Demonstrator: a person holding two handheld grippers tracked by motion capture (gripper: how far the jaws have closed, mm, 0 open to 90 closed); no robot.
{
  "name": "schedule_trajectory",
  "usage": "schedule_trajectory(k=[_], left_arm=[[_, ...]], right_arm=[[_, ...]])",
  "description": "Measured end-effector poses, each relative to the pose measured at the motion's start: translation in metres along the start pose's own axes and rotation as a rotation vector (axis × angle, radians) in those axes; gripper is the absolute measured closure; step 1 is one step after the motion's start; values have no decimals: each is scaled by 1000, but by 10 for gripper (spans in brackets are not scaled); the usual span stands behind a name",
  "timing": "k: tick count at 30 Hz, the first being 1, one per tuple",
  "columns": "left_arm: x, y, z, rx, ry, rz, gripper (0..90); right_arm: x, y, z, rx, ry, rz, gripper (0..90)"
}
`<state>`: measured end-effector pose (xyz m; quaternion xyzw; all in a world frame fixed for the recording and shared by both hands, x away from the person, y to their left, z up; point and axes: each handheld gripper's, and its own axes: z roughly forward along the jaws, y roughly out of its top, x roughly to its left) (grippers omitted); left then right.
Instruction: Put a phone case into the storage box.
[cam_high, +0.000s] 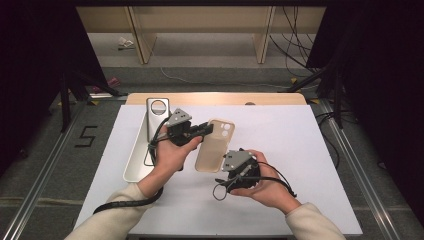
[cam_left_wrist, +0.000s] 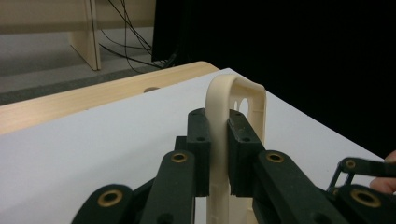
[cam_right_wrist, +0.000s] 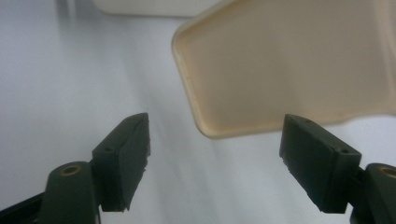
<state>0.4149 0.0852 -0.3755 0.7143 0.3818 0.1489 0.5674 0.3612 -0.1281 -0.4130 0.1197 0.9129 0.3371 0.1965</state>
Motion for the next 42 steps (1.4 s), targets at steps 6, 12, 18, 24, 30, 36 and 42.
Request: schedule_trajectory(k=[6,12,18,24,30,36,42], left_arm=[[6,-2,-15,-55,15,11,811],[8,-5,-25,-89,9,20,811],[10,-3,-32,-110,8,22,811],[10,-2,-39,-119,10,49,811],[12,0,-44,-131,13,60,811],[13,2,-49,-138,16,63,812],[16,7,-55,-153,25,77,812]], right_arm=[[-6,-9,-6,-67,-28,68,180],[-11,-16,-8,-85,-45,140,173],[-14,-21,-10,-100,-58,181,168],[-18,-27,-15,-120,-70,225,167],[-21,-32,-19,-128,-91,250,167],[-23,-36,-21,-134,-98,279,167],[-25,-41,-25,-143,-107,307,167]])
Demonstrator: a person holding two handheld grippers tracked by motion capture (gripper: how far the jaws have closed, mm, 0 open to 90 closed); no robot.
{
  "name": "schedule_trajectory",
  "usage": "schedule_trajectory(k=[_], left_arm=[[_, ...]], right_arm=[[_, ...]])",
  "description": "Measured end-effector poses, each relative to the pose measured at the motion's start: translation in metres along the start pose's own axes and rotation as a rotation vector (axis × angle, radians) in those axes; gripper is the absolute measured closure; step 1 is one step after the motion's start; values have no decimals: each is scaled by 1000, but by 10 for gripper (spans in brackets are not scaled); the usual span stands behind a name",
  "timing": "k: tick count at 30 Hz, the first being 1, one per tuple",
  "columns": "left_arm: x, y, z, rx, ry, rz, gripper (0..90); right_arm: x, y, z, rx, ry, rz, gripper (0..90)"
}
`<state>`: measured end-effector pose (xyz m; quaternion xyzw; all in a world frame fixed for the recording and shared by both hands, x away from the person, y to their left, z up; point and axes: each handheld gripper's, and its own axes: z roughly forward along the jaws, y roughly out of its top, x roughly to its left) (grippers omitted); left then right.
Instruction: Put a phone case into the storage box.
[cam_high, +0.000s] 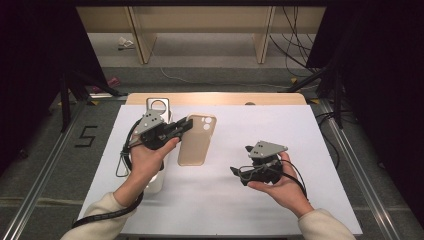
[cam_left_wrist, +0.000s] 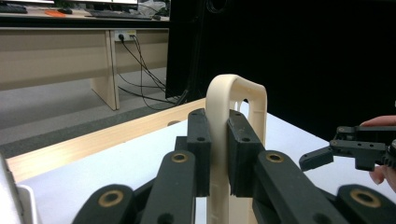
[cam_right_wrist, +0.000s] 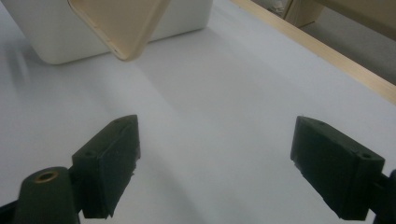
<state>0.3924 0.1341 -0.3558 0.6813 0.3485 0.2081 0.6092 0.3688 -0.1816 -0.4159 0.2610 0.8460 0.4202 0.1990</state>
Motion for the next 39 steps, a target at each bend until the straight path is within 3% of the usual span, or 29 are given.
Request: schedule_trajectory(k=[39], left_arm=[[30,27,-29,-76,68,2,812]], right_arm=[[-16,-16,-21,-11,-41,68,166]])
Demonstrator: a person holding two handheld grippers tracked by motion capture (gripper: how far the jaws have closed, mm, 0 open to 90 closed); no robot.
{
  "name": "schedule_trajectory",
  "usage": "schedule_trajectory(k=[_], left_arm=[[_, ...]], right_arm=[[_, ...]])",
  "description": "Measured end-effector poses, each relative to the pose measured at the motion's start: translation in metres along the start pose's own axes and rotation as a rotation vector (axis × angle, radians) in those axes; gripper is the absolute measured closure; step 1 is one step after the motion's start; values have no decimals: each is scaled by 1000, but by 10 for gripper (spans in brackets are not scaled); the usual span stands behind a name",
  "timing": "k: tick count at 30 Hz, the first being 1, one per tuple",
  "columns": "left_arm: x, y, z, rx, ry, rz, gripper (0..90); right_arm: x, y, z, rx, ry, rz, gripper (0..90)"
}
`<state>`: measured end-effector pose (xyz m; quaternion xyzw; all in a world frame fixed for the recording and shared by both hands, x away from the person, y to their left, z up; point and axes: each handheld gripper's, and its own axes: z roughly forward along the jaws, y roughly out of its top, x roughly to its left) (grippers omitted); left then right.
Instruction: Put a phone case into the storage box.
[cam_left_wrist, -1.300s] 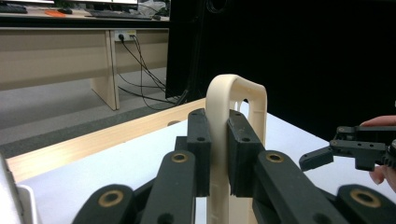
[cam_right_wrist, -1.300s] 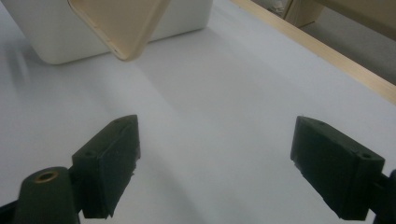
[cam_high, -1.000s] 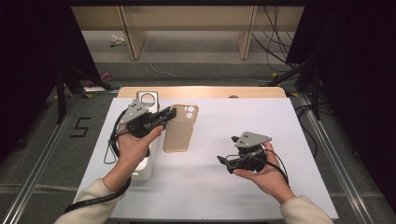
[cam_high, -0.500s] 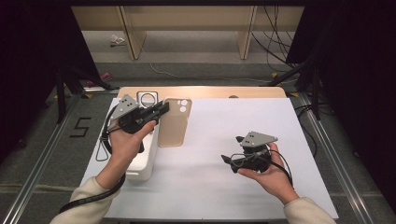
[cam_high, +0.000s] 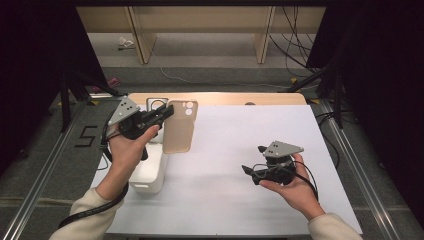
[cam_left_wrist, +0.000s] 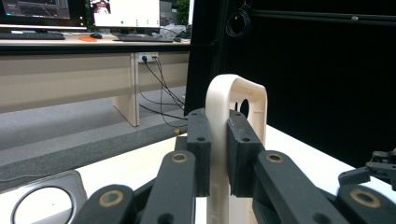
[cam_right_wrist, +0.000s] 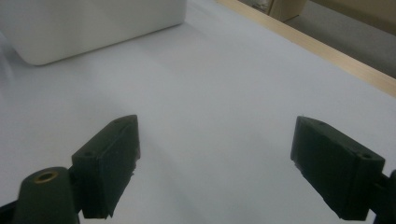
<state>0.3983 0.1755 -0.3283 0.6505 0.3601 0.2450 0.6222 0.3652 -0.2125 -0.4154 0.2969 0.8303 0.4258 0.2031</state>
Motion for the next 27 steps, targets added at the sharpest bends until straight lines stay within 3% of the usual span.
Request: schedule_trajectory(k=[27], left_arm=[[25,9,-13,-11,50,9,811]], right_arm=[[-7,-8,-10,4,-21,25,166]])
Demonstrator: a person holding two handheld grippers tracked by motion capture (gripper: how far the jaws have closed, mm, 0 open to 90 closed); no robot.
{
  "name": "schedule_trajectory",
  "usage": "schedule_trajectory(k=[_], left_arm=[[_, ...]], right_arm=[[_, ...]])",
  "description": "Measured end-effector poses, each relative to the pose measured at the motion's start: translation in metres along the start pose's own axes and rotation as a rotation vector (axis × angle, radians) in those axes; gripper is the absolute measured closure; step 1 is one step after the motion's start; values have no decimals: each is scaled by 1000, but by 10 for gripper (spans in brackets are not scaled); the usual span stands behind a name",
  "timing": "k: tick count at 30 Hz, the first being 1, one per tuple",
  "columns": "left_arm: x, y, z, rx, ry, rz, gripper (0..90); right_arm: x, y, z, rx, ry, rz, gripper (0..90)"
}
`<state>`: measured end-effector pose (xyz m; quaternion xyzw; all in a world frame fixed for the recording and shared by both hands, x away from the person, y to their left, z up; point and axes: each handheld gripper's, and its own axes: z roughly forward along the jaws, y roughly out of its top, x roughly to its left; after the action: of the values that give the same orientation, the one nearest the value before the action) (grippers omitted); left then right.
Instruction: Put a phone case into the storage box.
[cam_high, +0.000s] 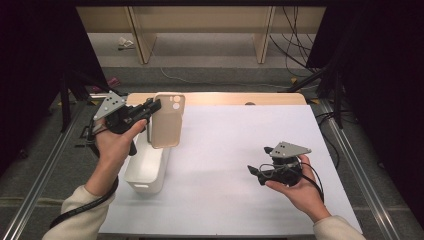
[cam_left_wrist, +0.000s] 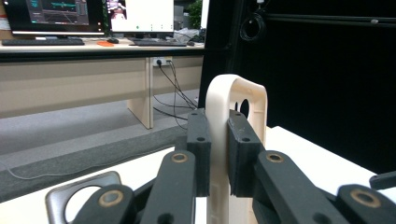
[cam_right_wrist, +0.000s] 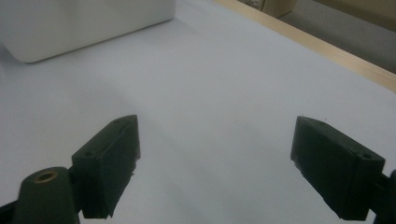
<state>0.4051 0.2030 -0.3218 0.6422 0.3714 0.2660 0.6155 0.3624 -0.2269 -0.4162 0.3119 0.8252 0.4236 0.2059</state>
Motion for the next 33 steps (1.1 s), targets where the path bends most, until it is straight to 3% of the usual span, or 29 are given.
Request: schedule_trajectory(k=[33], left_arm=[[33,5,-14,-5,59,-3,811]], right_arm=[[-3,-2,-3,-4,0,19,165]])
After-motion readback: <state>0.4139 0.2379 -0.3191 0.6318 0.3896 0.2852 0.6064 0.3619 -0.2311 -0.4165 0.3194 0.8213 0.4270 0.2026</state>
